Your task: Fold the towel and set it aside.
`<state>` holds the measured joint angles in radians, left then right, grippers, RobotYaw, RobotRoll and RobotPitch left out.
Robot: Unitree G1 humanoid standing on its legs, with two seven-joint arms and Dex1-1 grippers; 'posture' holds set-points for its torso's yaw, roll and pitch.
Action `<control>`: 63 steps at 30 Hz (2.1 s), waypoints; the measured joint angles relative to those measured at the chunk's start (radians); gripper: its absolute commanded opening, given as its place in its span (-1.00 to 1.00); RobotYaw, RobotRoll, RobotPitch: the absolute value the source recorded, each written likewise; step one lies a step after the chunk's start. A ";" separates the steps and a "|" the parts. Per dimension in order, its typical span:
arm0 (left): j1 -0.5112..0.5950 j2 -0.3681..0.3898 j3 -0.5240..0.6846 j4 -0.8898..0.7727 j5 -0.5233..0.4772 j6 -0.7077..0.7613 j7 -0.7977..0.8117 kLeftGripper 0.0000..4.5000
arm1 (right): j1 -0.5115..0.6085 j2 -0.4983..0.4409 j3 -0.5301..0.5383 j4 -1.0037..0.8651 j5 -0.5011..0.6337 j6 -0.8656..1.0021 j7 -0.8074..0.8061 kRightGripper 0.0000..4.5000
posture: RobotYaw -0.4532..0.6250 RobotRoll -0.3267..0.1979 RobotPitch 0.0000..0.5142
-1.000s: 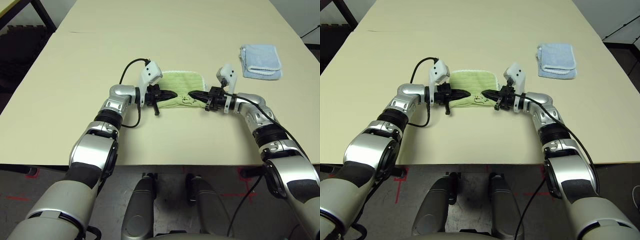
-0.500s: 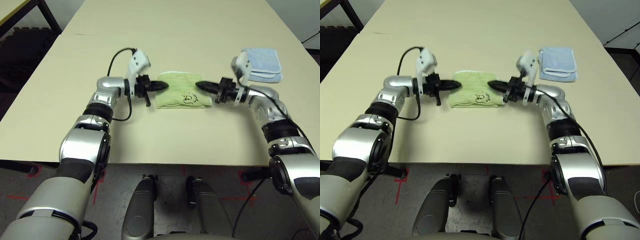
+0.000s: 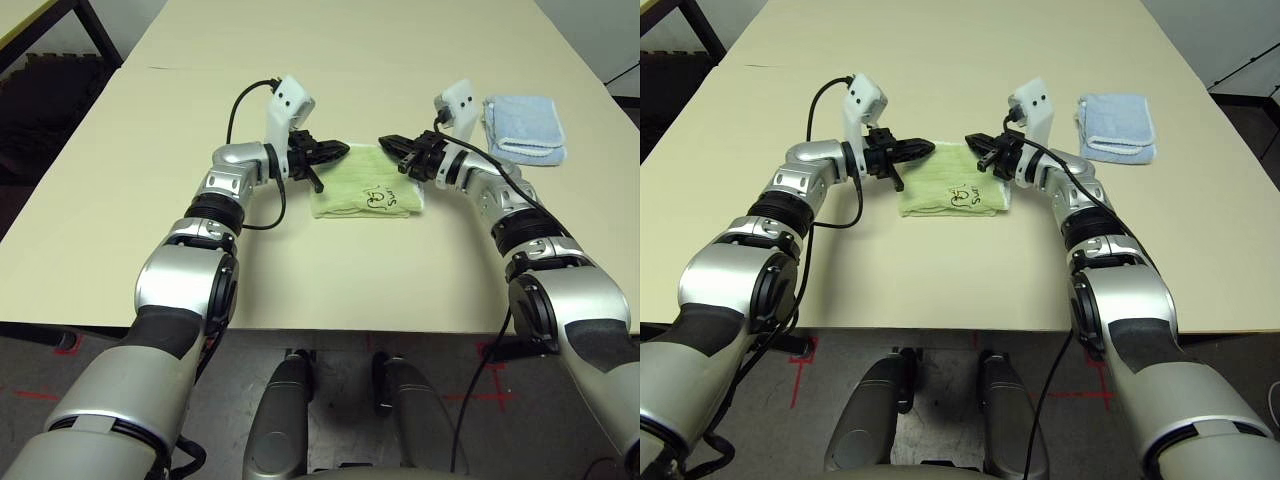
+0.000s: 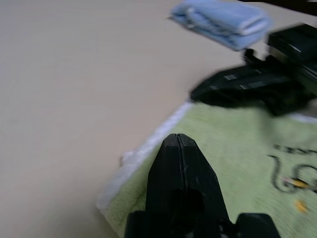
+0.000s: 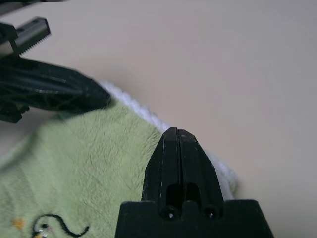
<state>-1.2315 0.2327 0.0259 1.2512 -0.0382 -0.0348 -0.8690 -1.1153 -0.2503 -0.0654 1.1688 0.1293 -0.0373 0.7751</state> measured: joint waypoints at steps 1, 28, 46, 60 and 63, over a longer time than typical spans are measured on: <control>0.001 -0.006 0.001 0.010 0.002 0.011 0.030 -0.98 | 0.000 0.006 0.007 0.013 -0.012 0.000 -0.015 -1.00 | 0.00 0.25 -0.22; 0.108 0.133 0.058 -0.221 -0.092 -0.120 -0.339 -0.98 | 0.216 -0.236 -0.050 -0.396 0.135 -0.052 0.468 -1.00 | 0.01 0.25 -0.23; 0.256 0.256 -0.003 -0.382 -0.125 -0.119 -0.572 0.95 | 0.472 -0.445 -0.016 -0.627 0.130 -0.016 0.564 0.46 | -0.02 0.25 -0.28; 0.163 0.303 -0.085 -0.491 -0.170 0.907 -0.442 1.00 | 0.539 -0.497 -0.075 -0.892 0.380 0.666 0.478 0.98 | -0.01 0.25 -0.23; 0.158 0.308 -0.088 -0.481 -0.173 1.042 -0.408 1.00 | 0.544 -0.498 -0.076 -0.915 0.391 0.676 0.462 0.98 | -0.02 0.25 -0.21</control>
<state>-1.0736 0.5406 -0.0616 0.7699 -0.2112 1.0074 -1.2766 -0.5716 -0.7480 -0.1415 0.2534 0.5205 0.6387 1.2372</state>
